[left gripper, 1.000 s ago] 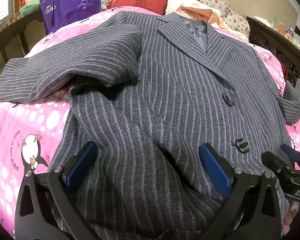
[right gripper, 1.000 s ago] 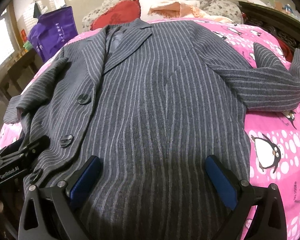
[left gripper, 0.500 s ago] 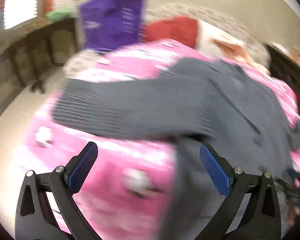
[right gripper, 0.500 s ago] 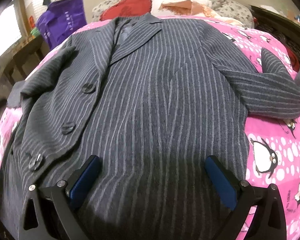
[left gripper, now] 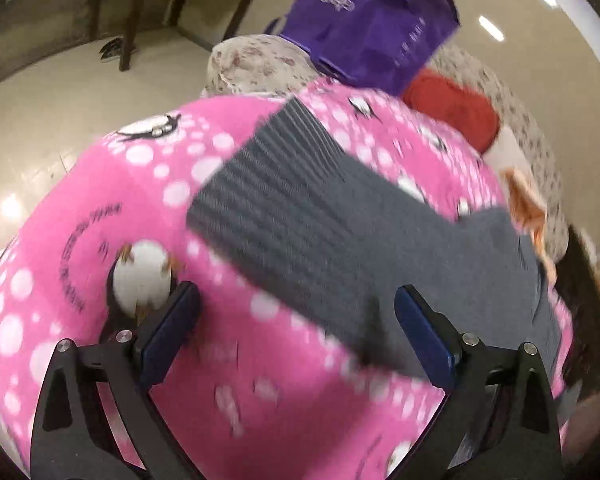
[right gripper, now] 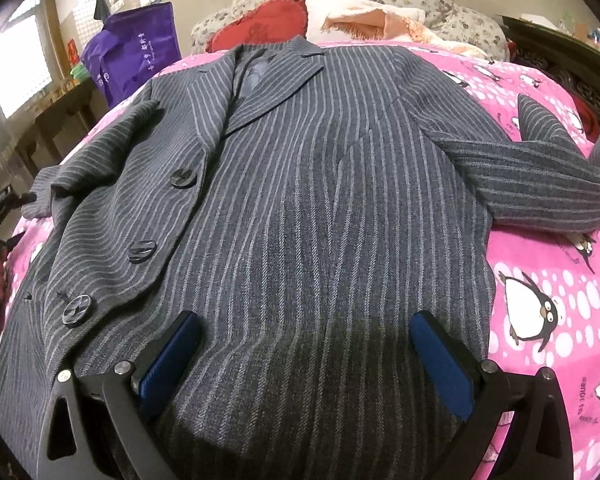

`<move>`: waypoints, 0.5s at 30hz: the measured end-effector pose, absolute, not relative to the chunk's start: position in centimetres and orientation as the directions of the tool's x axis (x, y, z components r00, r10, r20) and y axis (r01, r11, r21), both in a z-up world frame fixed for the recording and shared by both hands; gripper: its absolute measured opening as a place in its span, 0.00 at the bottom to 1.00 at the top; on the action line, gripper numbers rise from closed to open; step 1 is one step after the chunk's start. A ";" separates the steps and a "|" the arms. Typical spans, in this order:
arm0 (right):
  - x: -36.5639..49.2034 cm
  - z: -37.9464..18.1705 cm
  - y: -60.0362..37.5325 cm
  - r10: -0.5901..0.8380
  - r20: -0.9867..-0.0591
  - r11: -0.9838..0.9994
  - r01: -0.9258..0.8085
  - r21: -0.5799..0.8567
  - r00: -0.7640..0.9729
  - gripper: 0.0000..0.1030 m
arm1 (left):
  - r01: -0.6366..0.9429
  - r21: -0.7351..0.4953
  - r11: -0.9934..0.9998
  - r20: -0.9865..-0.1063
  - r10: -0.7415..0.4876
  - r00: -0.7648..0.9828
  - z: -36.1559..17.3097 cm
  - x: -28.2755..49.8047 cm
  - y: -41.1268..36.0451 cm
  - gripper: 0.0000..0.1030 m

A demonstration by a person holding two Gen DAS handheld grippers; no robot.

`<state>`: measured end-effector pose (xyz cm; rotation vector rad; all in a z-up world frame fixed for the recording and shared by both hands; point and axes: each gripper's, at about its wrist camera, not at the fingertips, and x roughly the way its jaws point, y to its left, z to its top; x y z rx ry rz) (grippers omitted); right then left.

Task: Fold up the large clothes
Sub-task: 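Grasp the sleeve cuff nearest the left gripper and lift it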

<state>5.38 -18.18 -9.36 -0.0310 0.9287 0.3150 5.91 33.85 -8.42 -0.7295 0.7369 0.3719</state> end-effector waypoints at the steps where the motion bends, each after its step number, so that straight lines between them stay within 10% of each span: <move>1: 5.4 -9.3 -18.2 0.253 -0.791 0.954 -0.280 0.109 0.557 1.00 | -0.546 -0.484 0.684 -0.710 0.057 0.702 -8.3 6.1 34.2 0.82; 2: 5.4 -9.3 -18.2 0.254 -0.791 0.954 -0.280 0.110 0.557 1.00 | -0.541 -0.503 0.674 -0.702 0.047 0.711 -8.1 6.4 34.9 0.71; 4: 5.4 -9.3 -18.3 0.255 -0.791 0.954 -0.279 0.112 0.557 1.00 | -0.536 -0.529 0.658 -0.711 0.001 0.703 -8.1 7.8 35.8 0.13; 15: 4.7 -6.9 -19.9 0.240 -0.796 0.956 -0.280 0.093 0.555 0.99 | -0.625 -0.269 0.733 -0.626 0.360 0.692 0.5 6.1 36.5 0.03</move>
